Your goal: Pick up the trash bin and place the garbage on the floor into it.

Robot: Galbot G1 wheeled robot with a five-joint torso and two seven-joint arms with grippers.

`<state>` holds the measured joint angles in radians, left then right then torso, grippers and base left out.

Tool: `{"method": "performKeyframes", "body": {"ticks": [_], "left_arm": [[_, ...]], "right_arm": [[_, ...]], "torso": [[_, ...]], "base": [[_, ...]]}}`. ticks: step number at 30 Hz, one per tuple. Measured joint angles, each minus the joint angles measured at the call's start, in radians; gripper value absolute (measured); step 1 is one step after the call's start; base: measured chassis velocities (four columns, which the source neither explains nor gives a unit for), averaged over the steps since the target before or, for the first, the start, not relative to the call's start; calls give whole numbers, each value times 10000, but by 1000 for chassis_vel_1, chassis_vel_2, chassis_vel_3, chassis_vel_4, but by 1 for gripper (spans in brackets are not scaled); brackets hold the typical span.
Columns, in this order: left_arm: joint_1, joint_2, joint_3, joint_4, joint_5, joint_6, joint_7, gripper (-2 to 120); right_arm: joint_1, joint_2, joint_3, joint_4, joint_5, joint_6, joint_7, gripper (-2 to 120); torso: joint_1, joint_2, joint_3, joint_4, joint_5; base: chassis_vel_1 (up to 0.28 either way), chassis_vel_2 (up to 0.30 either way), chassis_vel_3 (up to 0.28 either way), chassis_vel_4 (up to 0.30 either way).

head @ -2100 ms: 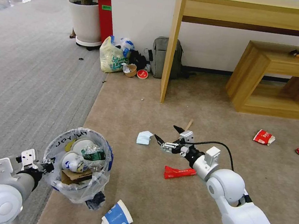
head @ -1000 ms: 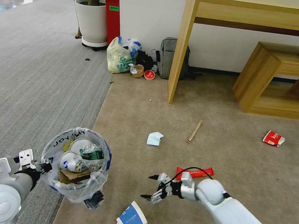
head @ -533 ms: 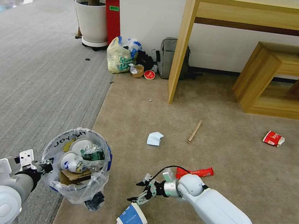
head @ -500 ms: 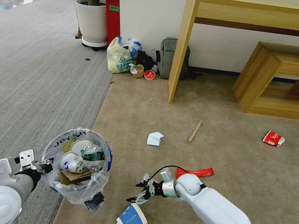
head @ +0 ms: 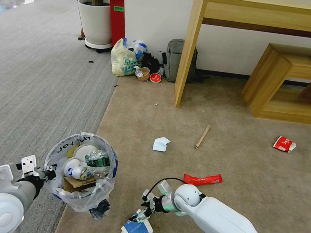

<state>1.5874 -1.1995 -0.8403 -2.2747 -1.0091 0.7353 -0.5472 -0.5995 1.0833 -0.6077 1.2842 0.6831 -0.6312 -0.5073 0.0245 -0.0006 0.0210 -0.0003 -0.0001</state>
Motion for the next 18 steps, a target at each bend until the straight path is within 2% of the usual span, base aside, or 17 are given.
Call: {"method": "performKeyframes", "body": {"ticks": [6,9,18], "left_arm": [[-33,-4,32,60,-5,0,3,0],[-37,-2,45,74,-15,0,8,0],[20,0,32,58,-31,0,8,0]], "right_arm": [[0,215,38,-161,-363,-213,128,100],[-3,774,56,-618,-458,-279,315,100],[49,1350,79,-1354,-656,-342,376,100]], "torso": [[0,0,0,-1,-1],[0,0,0,0,-1],[0,0,0,0,0]], "base": [[0,0,0,0],[0,0,0,0],[0,0,0,0]]}}
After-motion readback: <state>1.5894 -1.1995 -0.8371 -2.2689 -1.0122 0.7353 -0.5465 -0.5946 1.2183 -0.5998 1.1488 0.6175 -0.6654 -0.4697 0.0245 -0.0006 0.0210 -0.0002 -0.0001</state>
